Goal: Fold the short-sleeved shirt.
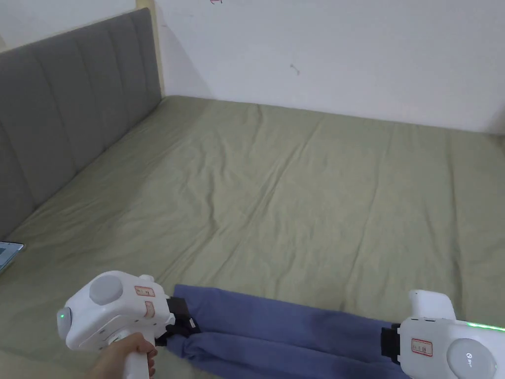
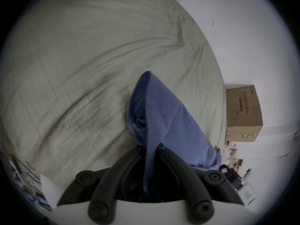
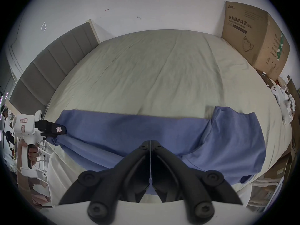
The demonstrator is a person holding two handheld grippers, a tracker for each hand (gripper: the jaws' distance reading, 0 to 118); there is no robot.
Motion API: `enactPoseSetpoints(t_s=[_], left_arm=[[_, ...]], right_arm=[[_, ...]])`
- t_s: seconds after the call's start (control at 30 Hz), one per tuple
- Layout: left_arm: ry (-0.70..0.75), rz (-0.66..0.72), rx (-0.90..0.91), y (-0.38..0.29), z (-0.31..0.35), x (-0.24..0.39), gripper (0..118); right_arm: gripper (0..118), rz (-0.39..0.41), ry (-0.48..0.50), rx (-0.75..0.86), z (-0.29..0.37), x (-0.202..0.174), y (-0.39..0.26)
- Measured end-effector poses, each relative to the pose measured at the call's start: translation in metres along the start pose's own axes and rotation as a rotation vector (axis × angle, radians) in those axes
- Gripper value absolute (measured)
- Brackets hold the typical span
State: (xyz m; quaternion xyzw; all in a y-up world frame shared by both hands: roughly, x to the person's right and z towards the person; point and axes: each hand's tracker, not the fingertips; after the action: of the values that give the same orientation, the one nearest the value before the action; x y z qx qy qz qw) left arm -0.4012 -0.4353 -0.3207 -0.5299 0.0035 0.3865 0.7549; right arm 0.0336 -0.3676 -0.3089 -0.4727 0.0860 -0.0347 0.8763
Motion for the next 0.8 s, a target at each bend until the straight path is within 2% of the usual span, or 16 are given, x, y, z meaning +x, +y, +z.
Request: enactPoseSetpoints(t_s=[0.13, 0.33, 0.43, 0.53, 0.57, 0.63, 0.67, 0.7, 0.8], left_arm=[[0.086, -0.272, 0.086, -0.015, 0.030, 0.062, 6], [-0.071, -0.640, 0.091, -0.069, 0.043, 0.182, 6], [-0.172, -0.686, 0.004, -0.102, 0.013, 0.228, 6], [-0.183, -0.759, -0.087, -0.135, -0.042, 0.259, 10], [-0.166, -0.763, -0.127, -0.144, -0.060, 0.264, 22], [-0.164, -0.741, -0.229, -0.155, -0.092, 0.266, 81], [-0.157, -0.743, -0.283, -0.160, -0.104, 0.265, 103], [-0.150, -0.726, -0.298, -0.162, -0.107, 0.262, 107], [-0.140, -0.690, -0.264, -0.159, -0.100, 0.254, 99]], right_arm=[[1, -0.035, -0.012, 0.017, 0.011, 0.021, -0.003], [1, -0.122, -0.050, 0.054, 0.025, 0.058, -0.010], [1, -0.164, -0.073, 0.062, 0.029, 0.076, -0.014], [1, -0.213, -0.079, 0.061, 0.032, 0.091, -0.019], [1, -0.224, -0.082, 0.062, 0.033, 0.095, -0.021], [1, -0.232, -0.091, 0.059, 0.036, 0.101, -0.025], [1, -0.230, -0.099, 0.054, 0.038, 0.104, -0.027], [1, -0.219, -0.106, 0.049, 0.039, 0.105, -0.029], [1, -0.186, -0.136, 0.051, 0.042, 0.108, -0.035]])
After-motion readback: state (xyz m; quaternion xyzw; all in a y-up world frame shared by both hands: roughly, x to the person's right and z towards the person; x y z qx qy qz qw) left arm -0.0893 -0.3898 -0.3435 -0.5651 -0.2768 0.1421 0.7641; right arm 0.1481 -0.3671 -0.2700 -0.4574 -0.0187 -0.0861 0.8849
